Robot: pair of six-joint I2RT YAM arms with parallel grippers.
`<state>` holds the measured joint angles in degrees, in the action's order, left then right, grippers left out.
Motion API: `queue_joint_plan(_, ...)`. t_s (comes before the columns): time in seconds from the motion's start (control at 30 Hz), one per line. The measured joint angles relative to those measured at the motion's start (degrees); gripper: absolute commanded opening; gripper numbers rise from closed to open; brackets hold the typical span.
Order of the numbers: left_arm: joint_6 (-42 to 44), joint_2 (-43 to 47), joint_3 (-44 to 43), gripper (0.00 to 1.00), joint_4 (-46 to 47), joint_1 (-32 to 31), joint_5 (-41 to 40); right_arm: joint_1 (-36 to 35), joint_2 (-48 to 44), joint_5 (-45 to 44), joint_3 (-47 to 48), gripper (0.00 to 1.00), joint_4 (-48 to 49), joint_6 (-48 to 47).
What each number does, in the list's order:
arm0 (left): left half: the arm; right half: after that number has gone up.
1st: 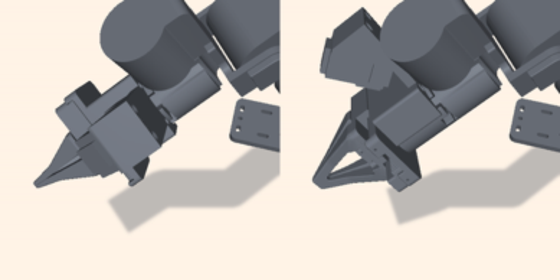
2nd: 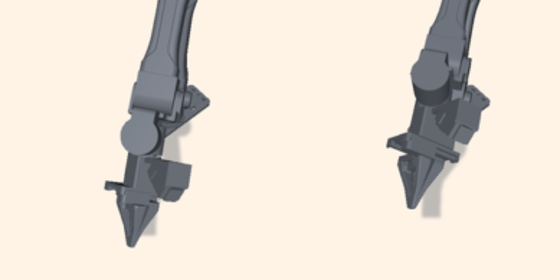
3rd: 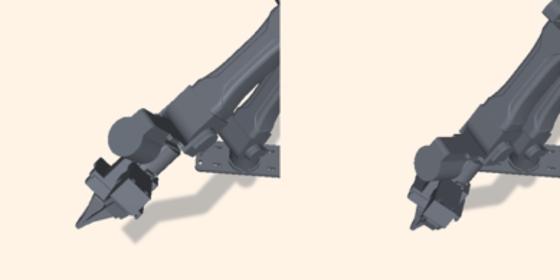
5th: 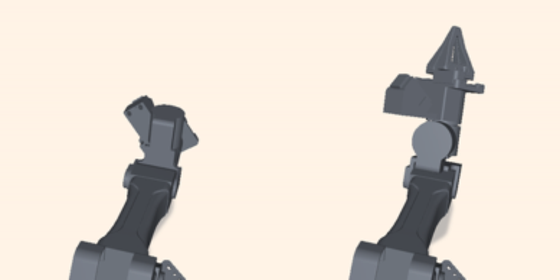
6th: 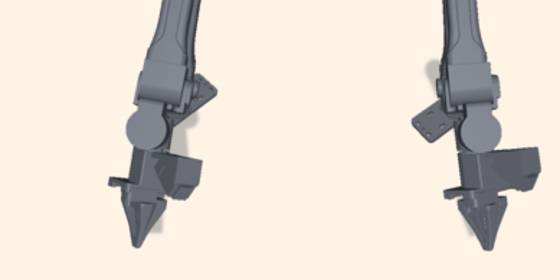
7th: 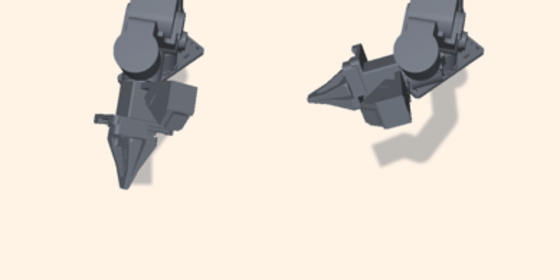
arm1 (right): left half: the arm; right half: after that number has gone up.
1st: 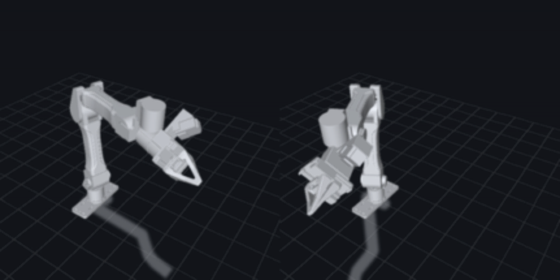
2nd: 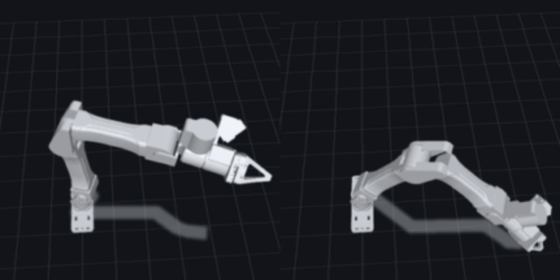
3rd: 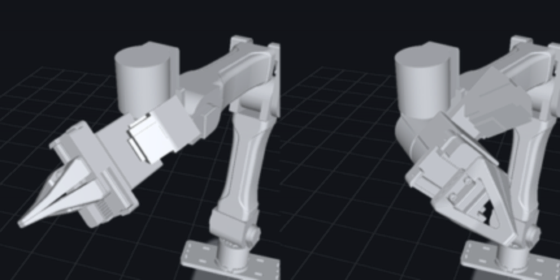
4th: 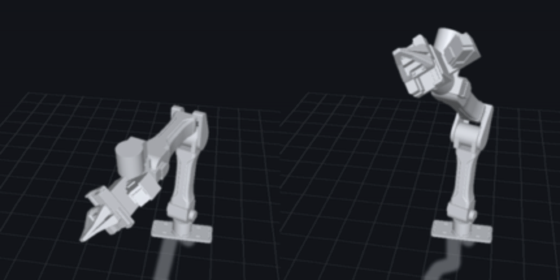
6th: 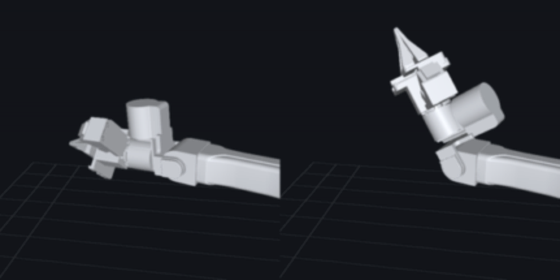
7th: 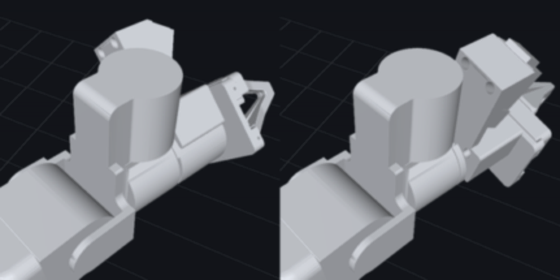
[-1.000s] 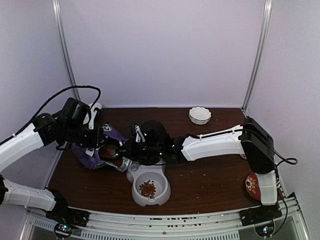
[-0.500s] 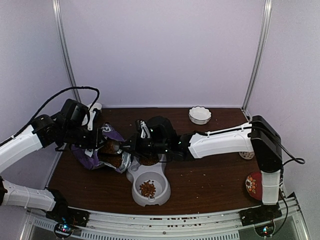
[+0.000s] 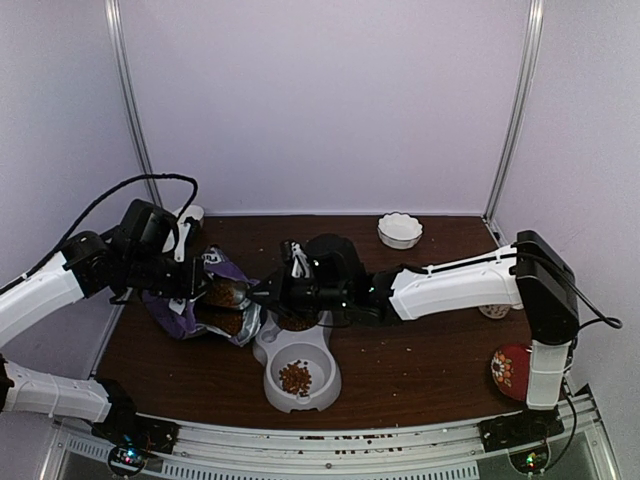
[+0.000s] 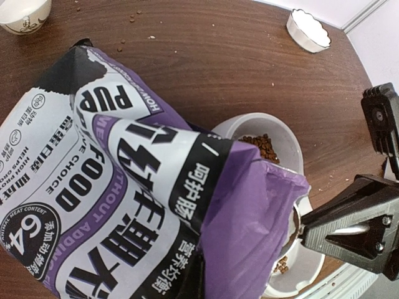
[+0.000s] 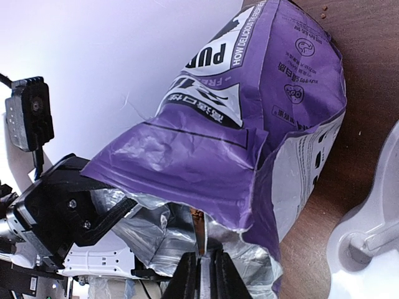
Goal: Serve the pet food
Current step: Collect the pet food from the pet food bag.
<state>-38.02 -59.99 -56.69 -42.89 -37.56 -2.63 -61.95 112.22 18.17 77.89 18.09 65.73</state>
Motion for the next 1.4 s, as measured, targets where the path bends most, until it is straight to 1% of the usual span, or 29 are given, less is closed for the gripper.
queue_joint_plan(0.4, 0.0, 0.0, 0.1, 0.0, 0.3, 0.0, -0.4, 0.0, -2.3, 0.0, -3.1, 0.0, 2.6, 1.9)
queue_joint_plan(0.8, 0.3, 0.0, 0.1, 0.0, 0.4, -0.1, -1.0, 0.3, -2.5, 0.2, -5.6, 0.0, 6.3, 3.7)
queue_joint_plan(1.03, 0.4, 0.0, 0.1, 0.0, 0.4, -0.1, -1.2, 0.3, -5.3, 0.1, -8.3, 0.0, 6.9, 4.5)
queue_joint_plan(1.13, 0.4, 0.1, 0.1, 0.0, 0.5, -0.1, -1.2, 0.3, -6.2, -0.1, -8.5, 0.0, 5.6, 4.0)
queue_joint_plan(1.4, 0.4, 0.1, 0.1, 0.0, 0.4, -0.2, -1.2, -1.0, -7.3, -3.4, -5.0, 0.0, -5.8, -1.4)
